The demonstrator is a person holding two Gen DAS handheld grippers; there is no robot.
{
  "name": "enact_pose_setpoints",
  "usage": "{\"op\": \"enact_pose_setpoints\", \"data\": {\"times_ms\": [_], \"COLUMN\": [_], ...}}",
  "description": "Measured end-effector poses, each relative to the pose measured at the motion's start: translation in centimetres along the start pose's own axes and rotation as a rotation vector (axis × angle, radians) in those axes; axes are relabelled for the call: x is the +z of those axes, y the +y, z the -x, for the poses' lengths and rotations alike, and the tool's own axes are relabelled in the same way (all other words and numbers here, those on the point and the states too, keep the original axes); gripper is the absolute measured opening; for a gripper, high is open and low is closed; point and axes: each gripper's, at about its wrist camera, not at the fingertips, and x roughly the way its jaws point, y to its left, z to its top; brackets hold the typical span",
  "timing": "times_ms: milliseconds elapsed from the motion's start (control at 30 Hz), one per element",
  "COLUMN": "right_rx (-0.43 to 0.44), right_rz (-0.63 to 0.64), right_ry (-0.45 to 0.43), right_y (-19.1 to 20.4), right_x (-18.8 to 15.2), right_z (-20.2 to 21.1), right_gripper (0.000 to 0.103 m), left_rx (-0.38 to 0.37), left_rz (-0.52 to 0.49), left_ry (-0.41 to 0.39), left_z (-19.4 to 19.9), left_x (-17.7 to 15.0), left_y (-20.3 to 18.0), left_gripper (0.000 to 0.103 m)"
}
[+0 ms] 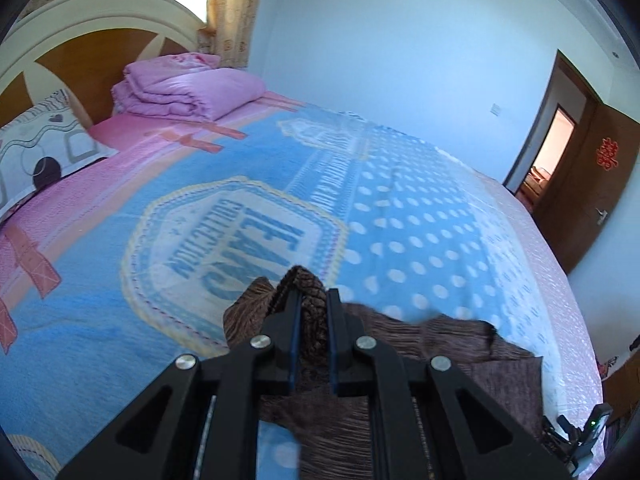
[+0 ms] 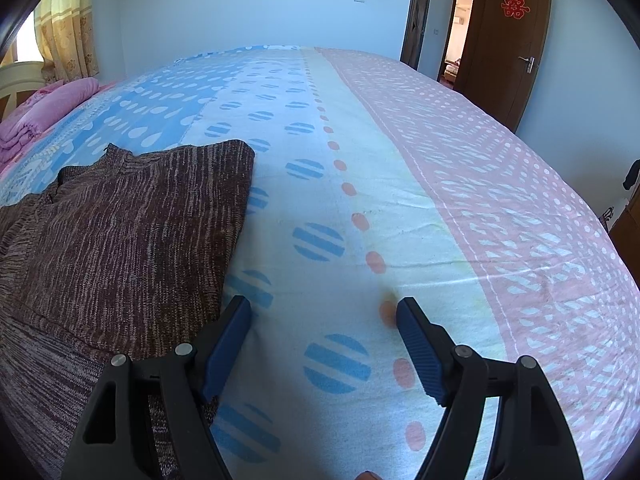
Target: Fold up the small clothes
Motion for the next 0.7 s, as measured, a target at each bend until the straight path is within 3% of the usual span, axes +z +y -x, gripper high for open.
{"op": "enact_pose_setpoints", "data": {"times_ms": [233,533,700], "right_rx": [0.001,0.003,0.013], "right_rz": [0.0,-0.001,-0.008], "right_ry": [0.0,0.002,0.006], "right_y": [0.0,0.0,-0.2], "right_x": [0.0,0.0,0.0], "right_z": [0.0,0.0,-0.1], "right_gripper": [0.076,0.077,0.077], "left_rx": [-0.058,0.033,0.057], "left_rz": [-0.044,-0.302,-0.394], "left_ry": [0.027,0.041,0.092], "left_z": [-1.2,-6.3,-7.3], "left_x": [-3.1,-12.1,-14.3], "left_y": [-6.4,-15.9,-17.7], "left_gripper": [0.012,0.012,0.024]}}
